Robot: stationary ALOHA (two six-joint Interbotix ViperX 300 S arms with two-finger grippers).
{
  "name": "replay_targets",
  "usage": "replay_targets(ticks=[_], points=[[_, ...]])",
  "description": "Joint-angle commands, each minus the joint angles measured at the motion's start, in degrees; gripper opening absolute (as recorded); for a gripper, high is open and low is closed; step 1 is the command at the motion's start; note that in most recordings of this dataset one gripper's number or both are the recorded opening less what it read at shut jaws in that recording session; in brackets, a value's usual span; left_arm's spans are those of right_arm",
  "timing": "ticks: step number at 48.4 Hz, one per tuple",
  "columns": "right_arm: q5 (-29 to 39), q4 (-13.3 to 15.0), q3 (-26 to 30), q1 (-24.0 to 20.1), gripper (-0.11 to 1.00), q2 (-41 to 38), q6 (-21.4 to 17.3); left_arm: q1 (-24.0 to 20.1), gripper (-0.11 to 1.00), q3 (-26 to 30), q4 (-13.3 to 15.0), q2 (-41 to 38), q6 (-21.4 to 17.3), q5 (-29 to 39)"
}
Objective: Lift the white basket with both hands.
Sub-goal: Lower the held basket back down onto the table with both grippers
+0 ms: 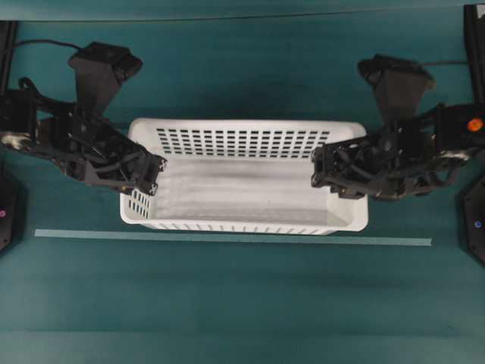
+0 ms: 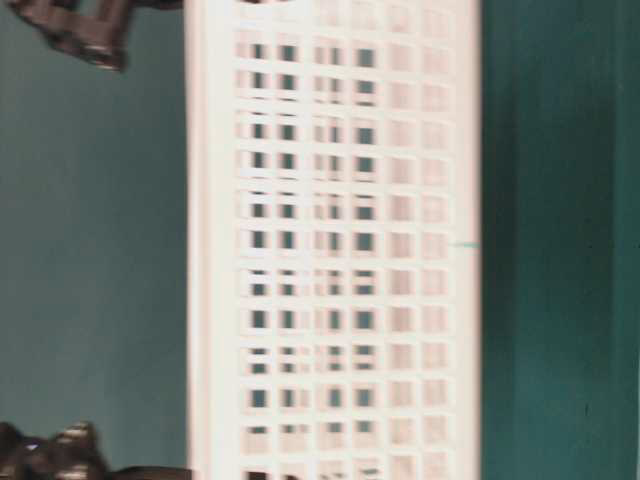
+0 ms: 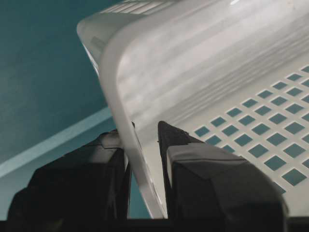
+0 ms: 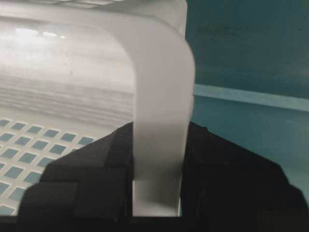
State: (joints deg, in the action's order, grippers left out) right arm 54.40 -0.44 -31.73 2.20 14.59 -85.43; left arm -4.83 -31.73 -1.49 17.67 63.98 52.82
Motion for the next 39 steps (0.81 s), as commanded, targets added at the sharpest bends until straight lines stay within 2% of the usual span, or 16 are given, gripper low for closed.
replay_targets(ticks=[1,17,39], points=[[-2.2,-0.3,-1.1,-0.7,0.22,-2.1,0.3,0.0,0.15,-0.6,-0.3,-1.1,-0.3,-0.9],[-5.6,0.0,-2.7,-0.4,0.22,-7.0,1.1,-0.8,0.15,-4.9,-0.3,-6.3,-0.4,-9.0],[-10.1,0.8,-6.2,1.1,0.22,-8.6,1.1,-2.9,0.11,-5.0,-0.6,-10.6,-0.6,-15.0]])
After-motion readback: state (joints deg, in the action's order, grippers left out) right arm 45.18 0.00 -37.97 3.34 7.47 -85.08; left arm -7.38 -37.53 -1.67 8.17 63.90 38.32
